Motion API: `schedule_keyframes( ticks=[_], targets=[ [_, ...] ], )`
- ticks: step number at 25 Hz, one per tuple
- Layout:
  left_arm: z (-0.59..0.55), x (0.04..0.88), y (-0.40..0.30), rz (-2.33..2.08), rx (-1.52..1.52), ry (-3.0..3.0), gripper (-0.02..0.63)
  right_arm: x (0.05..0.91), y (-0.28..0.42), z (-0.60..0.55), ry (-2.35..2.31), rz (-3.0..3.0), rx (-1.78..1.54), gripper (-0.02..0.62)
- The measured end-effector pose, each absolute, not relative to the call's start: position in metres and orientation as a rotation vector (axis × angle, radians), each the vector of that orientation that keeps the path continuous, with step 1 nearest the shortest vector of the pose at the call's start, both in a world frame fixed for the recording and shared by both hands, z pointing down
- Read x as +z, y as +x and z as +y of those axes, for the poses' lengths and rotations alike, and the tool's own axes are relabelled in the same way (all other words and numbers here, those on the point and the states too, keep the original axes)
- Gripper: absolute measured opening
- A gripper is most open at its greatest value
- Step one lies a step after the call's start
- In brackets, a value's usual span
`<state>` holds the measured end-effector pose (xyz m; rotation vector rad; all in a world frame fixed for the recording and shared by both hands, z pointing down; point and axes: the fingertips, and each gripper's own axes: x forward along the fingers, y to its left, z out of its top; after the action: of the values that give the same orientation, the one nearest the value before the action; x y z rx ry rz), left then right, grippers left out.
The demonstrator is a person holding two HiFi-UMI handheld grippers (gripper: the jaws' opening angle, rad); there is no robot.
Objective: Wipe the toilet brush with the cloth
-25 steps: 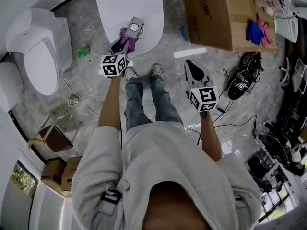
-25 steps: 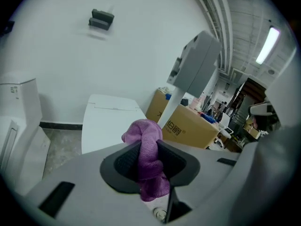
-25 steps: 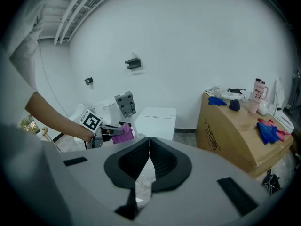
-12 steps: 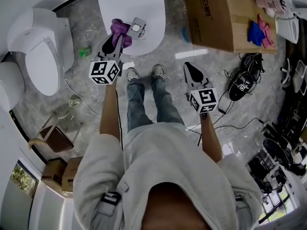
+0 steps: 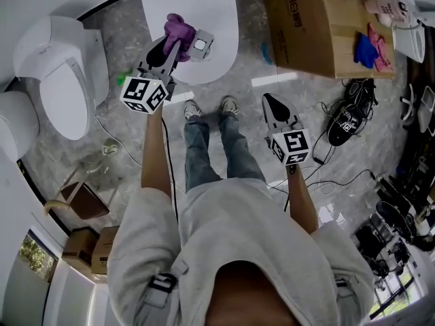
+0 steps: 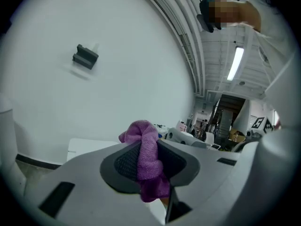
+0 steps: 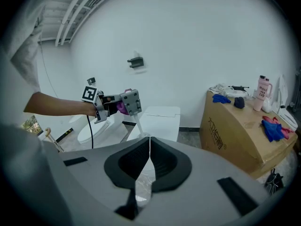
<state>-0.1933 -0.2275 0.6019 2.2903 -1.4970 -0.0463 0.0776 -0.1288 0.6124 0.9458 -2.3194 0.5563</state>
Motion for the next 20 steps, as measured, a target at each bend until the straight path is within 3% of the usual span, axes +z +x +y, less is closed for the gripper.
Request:
schedule_keyframes(
  ticks=[20],
  targets=[
    [-0.229, 0.712, -0.17, -1.283, 0.144, 2.14, 0.106, 0.621, 0.068, -0.144, 0.936, -2.306, 0.561, 0.032]
  ],
)
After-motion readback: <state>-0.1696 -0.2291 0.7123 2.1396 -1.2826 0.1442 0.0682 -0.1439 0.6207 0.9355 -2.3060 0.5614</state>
